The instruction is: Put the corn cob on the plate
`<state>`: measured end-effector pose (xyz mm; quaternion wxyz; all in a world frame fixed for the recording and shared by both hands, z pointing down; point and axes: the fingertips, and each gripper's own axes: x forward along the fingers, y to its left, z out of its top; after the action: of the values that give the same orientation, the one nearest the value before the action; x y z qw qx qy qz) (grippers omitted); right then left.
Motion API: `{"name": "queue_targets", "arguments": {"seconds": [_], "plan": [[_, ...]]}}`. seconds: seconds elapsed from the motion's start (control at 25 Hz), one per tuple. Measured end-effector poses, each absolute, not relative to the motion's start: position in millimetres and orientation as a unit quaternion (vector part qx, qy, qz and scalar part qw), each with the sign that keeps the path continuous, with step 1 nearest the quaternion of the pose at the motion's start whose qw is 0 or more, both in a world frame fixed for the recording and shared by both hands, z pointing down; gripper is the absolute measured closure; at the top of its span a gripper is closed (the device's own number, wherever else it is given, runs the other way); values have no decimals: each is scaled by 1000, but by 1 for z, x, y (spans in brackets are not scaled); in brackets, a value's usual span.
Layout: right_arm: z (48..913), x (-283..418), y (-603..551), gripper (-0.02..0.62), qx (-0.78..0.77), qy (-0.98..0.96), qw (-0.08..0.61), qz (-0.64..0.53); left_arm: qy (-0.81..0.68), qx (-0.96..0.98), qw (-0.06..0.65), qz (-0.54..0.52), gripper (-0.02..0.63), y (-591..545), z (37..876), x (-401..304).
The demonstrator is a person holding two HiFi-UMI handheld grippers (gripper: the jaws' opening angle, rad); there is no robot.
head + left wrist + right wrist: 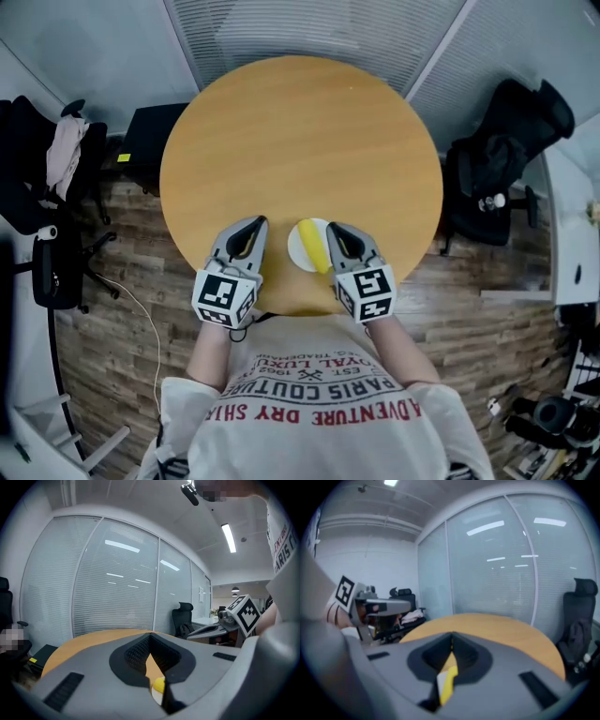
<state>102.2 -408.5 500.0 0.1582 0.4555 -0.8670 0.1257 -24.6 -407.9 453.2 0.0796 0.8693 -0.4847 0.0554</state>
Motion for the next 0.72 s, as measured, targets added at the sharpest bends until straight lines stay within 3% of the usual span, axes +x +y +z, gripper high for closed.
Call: {"name": "queue_targets", "arguments": {"seconds": [0.32,0.72], "plan": [[426,113,-406,566,465,-881,74,54,-486,872,46,41,574,-403,422,-21],[401,116,-407,566,478,-876,40,42,-483,874,26,41,574,-400,409,-19]]}}
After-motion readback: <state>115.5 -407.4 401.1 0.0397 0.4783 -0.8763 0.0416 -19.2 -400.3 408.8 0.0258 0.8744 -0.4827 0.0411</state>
